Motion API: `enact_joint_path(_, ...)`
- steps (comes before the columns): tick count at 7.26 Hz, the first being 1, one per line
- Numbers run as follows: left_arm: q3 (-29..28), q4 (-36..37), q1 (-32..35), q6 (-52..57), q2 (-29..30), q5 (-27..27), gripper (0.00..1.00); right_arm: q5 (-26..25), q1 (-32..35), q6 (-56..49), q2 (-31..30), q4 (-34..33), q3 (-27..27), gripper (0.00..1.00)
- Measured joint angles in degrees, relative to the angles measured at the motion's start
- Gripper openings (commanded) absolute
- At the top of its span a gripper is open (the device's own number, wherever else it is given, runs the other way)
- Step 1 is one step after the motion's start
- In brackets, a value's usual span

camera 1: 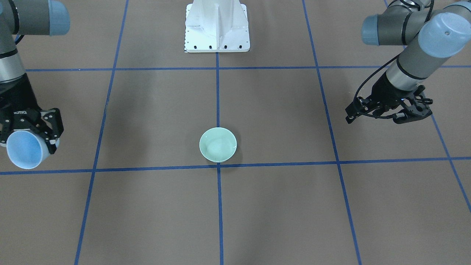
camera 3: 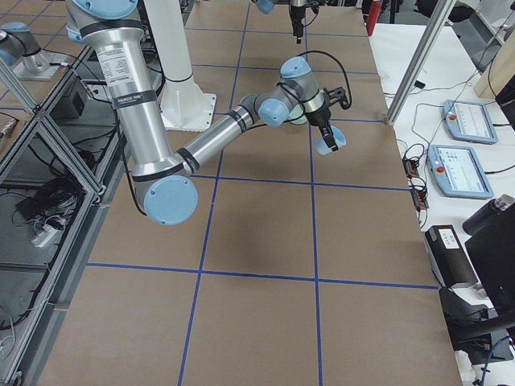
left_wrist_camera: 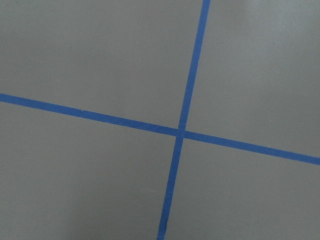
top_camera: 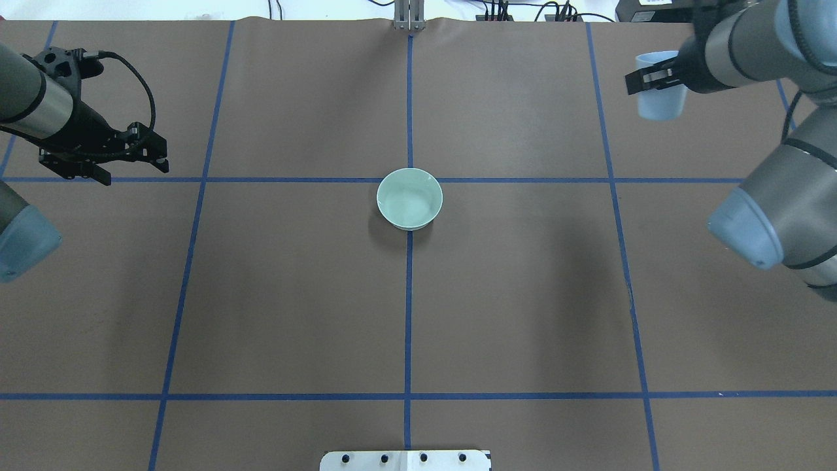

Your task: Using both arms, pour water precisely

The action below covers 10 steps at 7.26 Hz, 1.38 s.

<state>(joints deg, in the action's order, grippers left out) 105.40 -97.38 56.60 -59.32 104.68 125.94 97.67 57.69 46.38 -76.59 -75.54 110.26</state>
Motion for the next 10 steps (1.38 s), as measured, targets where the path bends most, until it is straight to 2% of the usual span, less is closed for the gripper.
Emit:
enact_joint_path(2,0.05,0.00,0.00,-0.06,0.00,-0.04,1.00,-6.81,0.52,3.73,-9.43,12.29,-1.16,0.00)
enact_joint_path(5,0.07,0.00,0.00,-0.01,0.00,-0.08,1.00,-16.43,0.42,10.29,-17.42,25.17,-3.55,0.00)
enact_joint_path(7,0.07,0.00,0.00,0.00,0.00,-0.08,1.00,-21.85,-0.84,11.51,-20.94,39.05,-10.61,0.00)
enact_joint_path(8,0.07,0.00,0.00,-0.02,0.01,-0.07,1.00,-25.90,-3.27,11.86,-22.00,45.39,-14.48,0.00)
enact_joint_path(10,0.10,0.00,0.00,-0.04,0.06,-0.06,1.00,-36.18,-11.27,14.95,-23.69,49.95,-17.35,0.00)
